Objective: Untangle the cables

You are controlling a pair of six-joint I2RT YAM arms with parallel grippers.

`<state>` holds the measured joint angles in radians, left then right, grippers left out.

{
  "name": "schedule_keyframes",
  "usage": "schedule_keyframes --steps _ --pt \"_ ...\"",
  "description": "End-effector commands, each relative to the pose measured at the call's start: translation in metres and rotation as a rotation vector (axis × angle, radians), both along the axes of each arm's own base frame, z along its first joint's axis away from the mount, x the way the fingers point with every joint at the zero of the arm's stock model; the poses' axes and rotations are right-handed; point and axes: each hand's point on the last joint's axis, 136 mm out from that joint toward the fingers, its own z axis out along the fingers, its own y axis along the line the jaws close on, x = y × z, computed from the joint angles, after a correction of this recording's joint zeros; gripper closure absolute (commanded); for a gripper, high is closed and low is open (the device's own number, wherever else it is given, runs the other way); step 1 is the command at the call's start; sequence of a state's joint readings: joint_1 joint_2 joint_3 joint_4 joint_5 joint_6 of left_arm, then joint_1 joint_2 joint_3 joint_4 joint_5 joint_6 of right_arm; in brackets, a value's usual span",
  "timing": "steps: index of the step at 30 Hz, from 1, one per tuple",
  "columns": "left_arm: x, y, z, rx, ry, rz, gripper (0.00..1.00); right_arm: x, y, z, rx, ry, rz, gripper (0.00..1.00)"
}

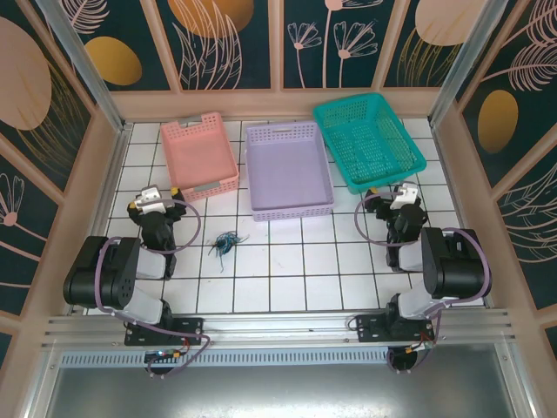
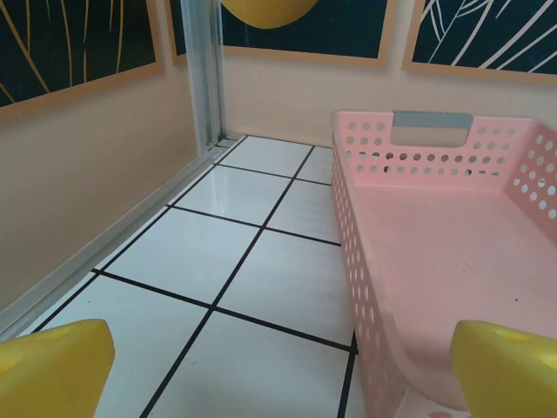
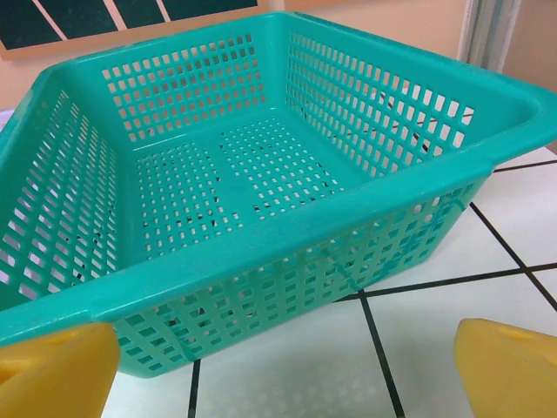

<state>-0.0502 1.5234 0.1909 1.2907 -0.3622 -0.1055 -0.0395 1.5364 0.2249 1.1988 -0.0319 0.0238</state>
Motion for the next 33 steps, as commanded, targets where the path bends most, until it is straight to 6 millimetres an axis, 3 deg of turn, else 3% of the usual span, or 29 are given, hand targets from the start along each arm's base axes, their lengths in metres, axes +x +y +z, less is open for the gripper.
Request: schedule_keyframes --steps 1,10,15,20,23,26,31,33 --pt "0.006 0.000 0.016 -0.012 -0.057 -0.005 0.01 0.006 0.002 0.013 -0.007 -0.047 0.018 0.01" --pt "0.006 0.000 0.018 -0.010 -0.063 -0.004 0.01 0.006 0.002 0.013 -0.007 -0.048 0.018 0.01" --pt "0.008 0.001 0.034 -0.025 -0.030 0.004 0.01 0.005 0.002 0.013 -0.008 -0.049 0.020 0.01" --pt "-0.013 0.011 0.059 -0.099 -0.094 0.067 0.01 0.001 0.012 0.035 -0.053 -0.055 0.019 0.01" --pt "-0.024 0.014 0.080 -0.132 -0.142 0.083 0.01 -0.005 0.014 0.068 -0.075 -0.115 0.001 0.01" --pt "-0.035 0.019 0.117 -0.147 -0.215 0.111 0.01 -0.020 0.009 0.125 -0.071 -0.239 -0.054 0.01" --pt "-0.041 0.022 0.188 -0.202 -0.308 0.124 0.01 -0.045 0.009 0.251 0.018 -0.420 -0.134 0.01" --pt "-0.038 0.027 0.199 -0.395 -0.268 0.183 0.01 -0.046 -0.012 0.258 0.248 -0.309 -0.263 0.01"
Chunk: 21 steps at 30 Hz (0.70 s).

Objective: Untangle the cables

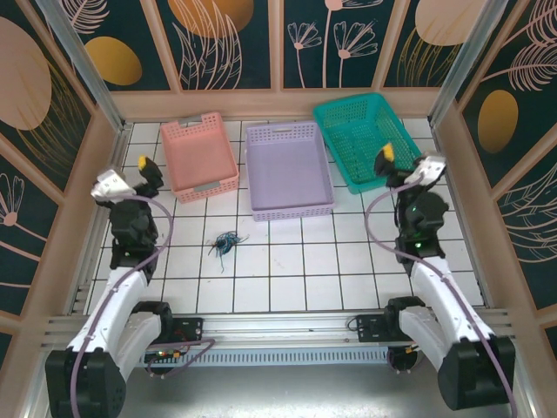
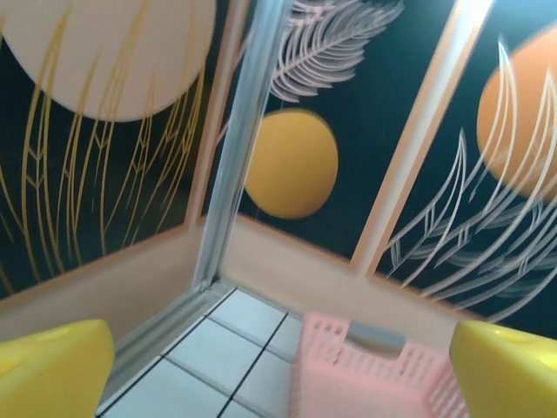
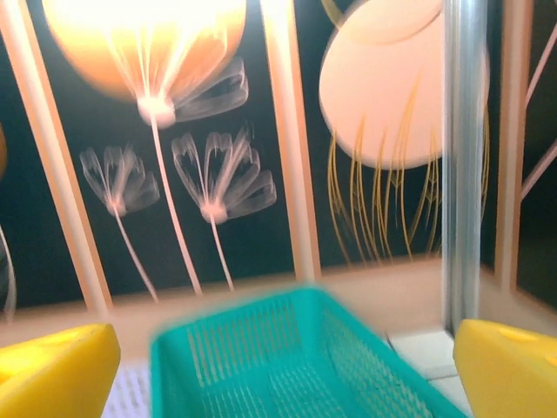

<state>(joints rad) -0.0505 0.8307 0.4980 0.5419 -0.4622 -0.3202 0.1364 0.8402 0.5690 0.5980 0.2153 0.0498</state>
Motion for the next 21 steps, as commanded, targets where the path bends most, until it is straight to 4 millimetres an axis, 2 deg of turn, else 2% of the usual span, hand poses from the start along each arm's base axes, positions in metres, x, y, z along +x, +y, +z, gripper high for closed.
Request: schedule_keyframes --steps 1,2,3,6,8,10,11,13,15,18,21 --pt "-0.005 0.009 0.008 -0.318 0.121 0.054 0.01 -0.008 -0.041 -0.004 0.351 0.203 -0.188 0.01" --pt "-0.008 0.006 0.008 -0.413 0.161 0.057 0.01 -0.011 -0.053 -0.009 0.429 0.230 -0.254 0.01" --pt "-0.006 0.002 0.006 -0.502 0.160 0.040 0.01 -0.009 -0.056 -0.019 0.461 0.278 -0.262 0.01" --pt "0.019 -0.047 0.002 -0.583 0.248 -0.233 0.01 0.006 -0.028 -0.031 0.411 0.404 -0.081 0.01" --pt "0.024 -0.076 -0.028 -0.690 0.403 -0.336 0.01 0.006 -0.002 -0.040 0.396 0.490 -0.027 0.08" --pt "0.003 -0.090 -0.077 -0.781 0.605 -0.285 0.02 0.002 0.045 -0.054 0.328 0.596 0.094 0.21" --pt "-0.010 -0.094 -0.096 -0.798 0.689 -0.262 0.06 -0.002 0.068 -0.064 0.289 0.646 0.159 0.24" --pt "-0.039 -0.102 -0.138 -0.821 0.875 -0.213 0.12 -0.019 0.114 -0.093 0.223 0.763 0.278 0.26" --pt "-0.065 -0.120 -0.173 -0.842 1.027 -0.228 0.16 -0.043 0.157 -0.125 0.163 0.868 0.383 0.26" --pt "-0.082 -0.153 -0.211 -0.931 1.133 -0.299 0.18 -0.074 0.213 -0.150 0.130 0.953 0.604 0.27" --pt "-0.075 -0.179 -0.222 -1.040 1.124 -0.373 0.19 -0.094 0.254 -0.158 0.168 1.014 0.818 0.27"
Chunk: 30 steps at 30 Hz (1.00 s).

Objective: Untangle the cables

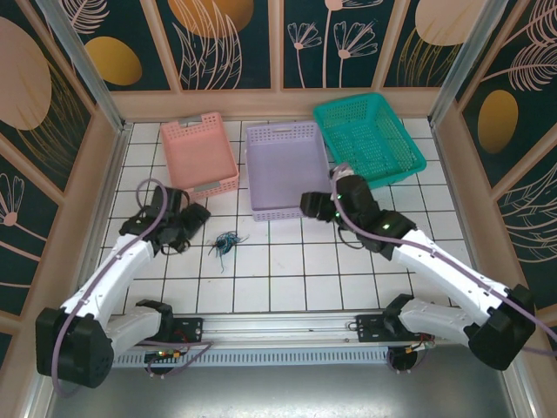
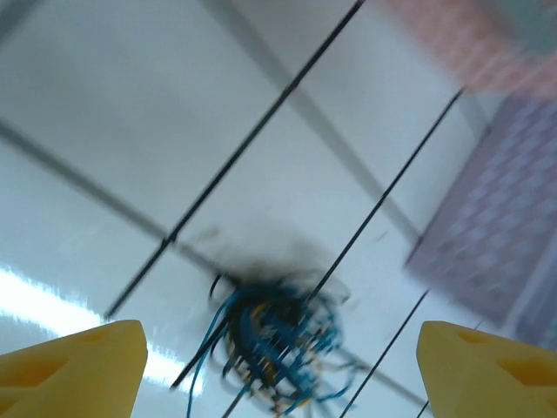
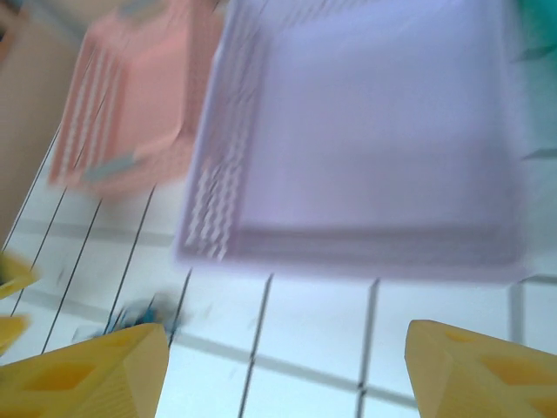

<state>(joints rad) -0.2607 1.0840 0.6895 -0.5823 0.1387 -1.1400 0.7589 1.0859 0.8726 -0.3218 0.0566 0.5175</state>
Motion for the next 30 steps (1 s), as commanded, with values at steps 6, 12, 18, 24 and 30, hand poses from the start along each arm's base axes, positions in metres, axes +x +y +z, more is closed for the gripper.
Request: schedule_keyframes --steps 6,12,18,24,30 --pt "0.010 -0.049 -0.005 -0.178 0.078 -0.002 0.19 -0.031 0.045 -0.038 0.102 0.238 0.196 0.26" --pt "-0.016 -0.057 -0.040 -0.056 0.207 -0.096 0.21 -0.024 0.037 -0.050 0.149 0.342 0.127 0.26" --pt "-0.015 -0.057 -0.059 0.008 0.213 -0.147 0.65 -0.023 0.031 -0.058 0.246 0.442 0.063 0.28" --pt "-0.010 -0.073 -0.053 0.016 0.155 -0.276 1.00 -0.020 0.021 -0.060 0.345 0.515 -0.007 0.31" --pt "-0.031 -0.145 -0.015 -0.054 0.005 -0.693 1.00 -0.021 0.019 -0.054 0.347 0.515 0.000 0.32"
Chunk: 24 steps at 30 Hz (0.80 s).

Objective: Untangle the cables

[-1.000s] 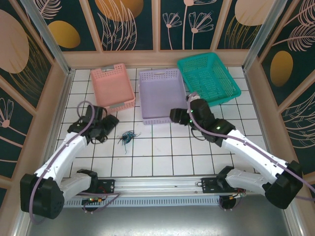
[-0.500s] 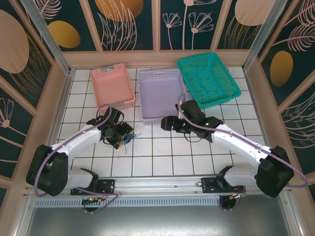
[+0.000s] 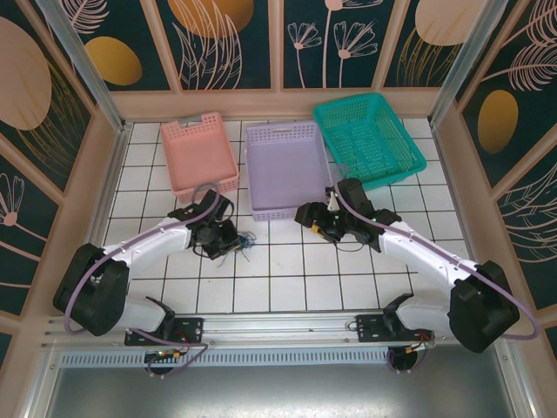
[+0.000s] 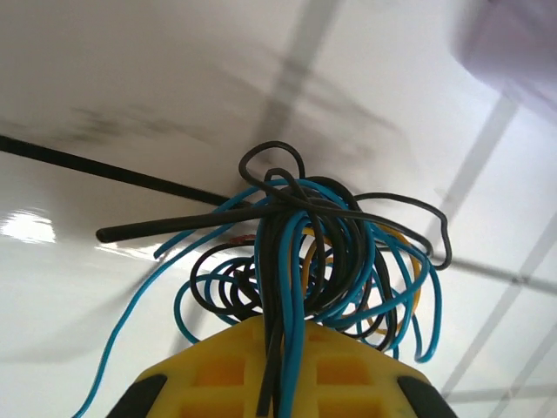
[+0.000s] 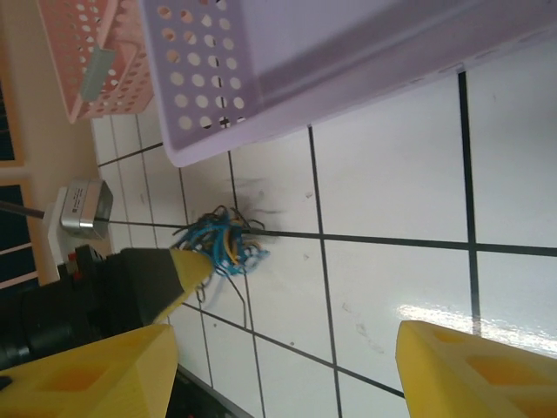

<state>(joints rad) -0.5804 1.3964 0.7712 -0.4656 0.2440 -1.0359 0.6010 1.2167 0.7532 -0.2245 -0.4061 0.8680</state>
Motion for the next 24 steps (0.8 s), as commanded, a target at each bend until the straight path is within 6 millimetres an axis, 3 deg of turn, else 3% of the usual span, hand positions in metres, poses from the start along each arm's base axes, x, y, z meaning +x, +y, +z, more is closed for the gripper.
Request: schedule_keyframes --steps 1,4,8,13,18,24 --pt "-0.016 -0.043 0.026 -0.090 -0.096 -0.267 1.00 -0.004 0.004 0.012 0.041 -0.001 0.022 0.32" --pt "-0.017 -0.059 0.038 -0.156 -0.151 -0.296 1.00 -0.012 0.006 0.003 0.038 0.027 0.050 0.31" --pt "-0.001 -0.089 0.059 -0.278 -0.206 -0.292 1.00 -0.025 0.010 -0.015 0.022 0.079 0.094 0.31" --pt "-0.004 -0.115 0.056 -0.284 -0.181 -0.364 1.00 -0.035 0.025 -0.029 0.007 0.105 0.160 0.35" --pt "-0.007 -0.124 0.058 -0.298 -0.181 -0.381 1.00 -0.031 0.026 -0.043 -0.004 0.130 0.139 0.51" --pt "-0.006 -0.119 0.061 -0.267 -0.185 -0.382 1.00 -0.028 -0.006 -0.062 -0.132 0.137 0.059 0.92"
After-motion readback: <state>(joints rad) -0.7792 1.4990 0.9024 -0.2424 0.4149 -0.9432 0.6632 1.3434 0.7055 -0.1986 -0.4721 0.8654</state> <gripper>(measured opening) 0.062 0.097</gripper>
